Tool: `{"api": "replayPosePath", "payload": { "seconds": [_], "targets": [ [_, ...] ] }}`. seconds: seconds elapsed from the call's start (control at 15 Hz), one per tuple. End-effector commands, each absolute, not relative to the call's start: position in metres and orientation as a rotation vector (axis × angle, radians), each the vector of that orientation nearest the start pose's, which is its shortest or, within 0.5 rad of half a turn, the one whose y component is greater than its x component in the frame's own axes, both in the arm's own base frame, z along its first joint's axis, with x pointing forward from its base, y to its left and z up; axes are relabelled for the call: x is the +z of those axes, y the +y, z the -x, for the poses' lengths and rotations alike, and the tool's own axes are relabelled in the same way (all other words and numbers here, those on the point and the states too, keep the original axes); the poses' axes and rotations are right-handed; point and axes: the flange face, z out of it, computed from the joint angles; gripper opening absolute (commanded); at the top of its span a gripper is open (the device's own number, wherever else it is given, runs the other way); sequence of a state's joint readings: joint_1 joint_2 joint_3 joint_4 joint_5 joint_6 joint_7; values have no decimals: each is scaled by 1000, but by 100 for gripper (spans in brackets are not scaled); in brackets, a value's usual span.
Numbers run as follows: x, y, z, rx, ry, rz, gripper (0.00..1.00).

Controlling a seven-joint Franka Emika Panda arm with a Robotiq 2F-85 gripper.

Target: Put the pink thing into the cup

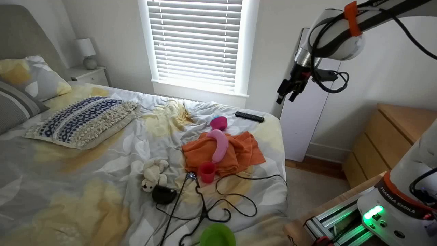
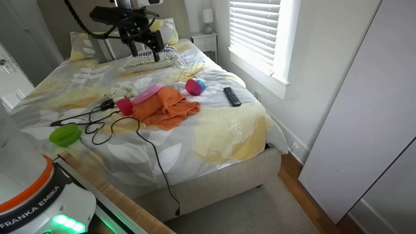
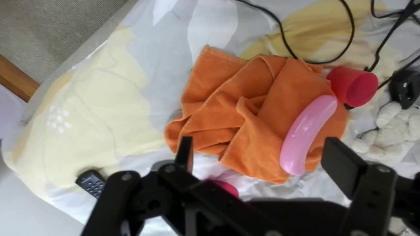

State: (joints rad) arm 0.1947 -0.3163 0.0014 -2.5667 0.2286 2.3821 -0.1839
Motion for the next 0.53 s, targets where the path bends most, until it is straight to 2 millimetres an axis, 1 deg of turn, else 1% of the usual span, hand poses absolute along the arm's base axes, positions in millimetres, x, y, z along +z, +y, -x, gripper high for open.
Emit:
{"api": "replayPosePath", "payload": {
  "seconds": [0.0,0.07,0.13,0.2,0.33,0.4,0.47],
  "targets": [
    [362,155,-468,-43,-393,2872,100],
    [357,173,-473,16,-418,2866,100],
    [352,196,-474,79,-466,2856,100],
    [349,213,-476,140,-490,2861,100],
    [344,239,-481,203,-517,2890,100],
    [348,248,-485,169,-605,2877,100],
    [349,232,-474,143,-545,2874,100]
  ]
}}
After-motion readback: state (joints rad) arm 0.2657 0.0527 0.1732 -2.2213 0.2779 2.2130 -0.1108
